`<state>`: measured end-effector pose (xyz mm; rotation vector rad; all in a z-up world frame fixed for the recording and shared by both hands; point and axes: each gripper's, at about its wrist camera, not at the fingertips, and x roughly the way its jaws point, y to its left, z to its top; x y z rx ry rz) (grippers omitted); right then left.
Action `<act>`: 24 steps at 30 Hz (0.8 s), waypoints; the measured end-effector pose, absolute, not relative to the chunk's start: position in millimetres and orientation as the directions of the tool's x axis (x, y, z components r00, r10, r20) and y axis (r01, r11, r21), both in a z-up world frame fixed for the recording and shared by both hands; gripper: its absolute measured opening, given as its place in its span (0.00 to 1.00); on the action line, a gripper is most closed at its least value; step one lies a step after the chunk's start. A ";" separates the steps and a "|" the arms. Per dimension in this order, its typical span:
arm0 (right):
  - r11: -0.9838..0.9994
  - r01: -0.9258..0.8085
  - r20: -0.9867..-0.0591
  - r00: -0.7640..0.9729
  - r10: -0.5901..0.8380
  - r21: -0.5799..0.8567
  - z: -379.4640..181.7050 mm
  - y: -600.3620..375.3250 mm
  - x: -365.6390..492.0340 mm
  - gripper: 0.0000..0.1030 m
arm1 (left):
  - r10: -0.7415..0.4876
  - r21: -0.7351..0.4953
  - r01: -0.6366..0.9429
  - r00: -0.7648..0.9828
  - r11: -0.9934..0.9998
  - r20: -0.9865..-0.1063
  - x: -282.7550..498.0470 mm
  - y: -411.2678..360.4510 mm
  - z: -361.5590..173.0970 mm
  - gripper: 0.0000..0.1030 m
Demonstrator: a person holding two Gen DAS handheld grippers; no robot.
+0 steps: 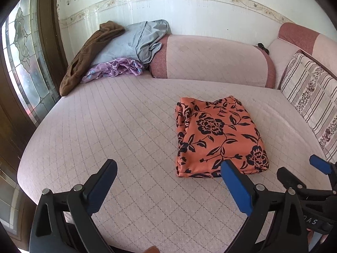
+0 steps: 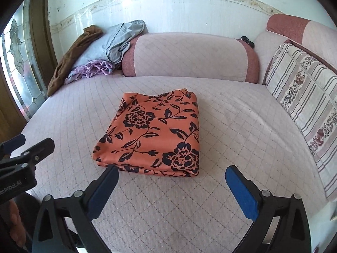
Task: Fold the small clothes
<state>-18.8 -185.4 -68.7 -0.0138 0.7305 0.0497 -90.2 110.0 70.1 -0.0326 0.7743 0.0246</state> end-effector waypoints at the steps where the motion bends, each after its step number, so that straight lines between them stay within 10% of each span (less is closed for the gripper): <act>1: 0.999 -0.047 -0.669 0.742 0.037 0.003 -68.6 -184.9 -19.2 1.00 | 0.003 -0.029 -0.032 0.716 0.999 -0.698 -90.6 110.1 71.2 0.96; 24: 0.997 -0.063 -0.677 0.736 0.014 -0.047 -60.0 -183.8 -8.7 1.00 | -0.038 -0.033 0.022 0.740 0.999 -0.671 -82.2 98.7 81.5 0.96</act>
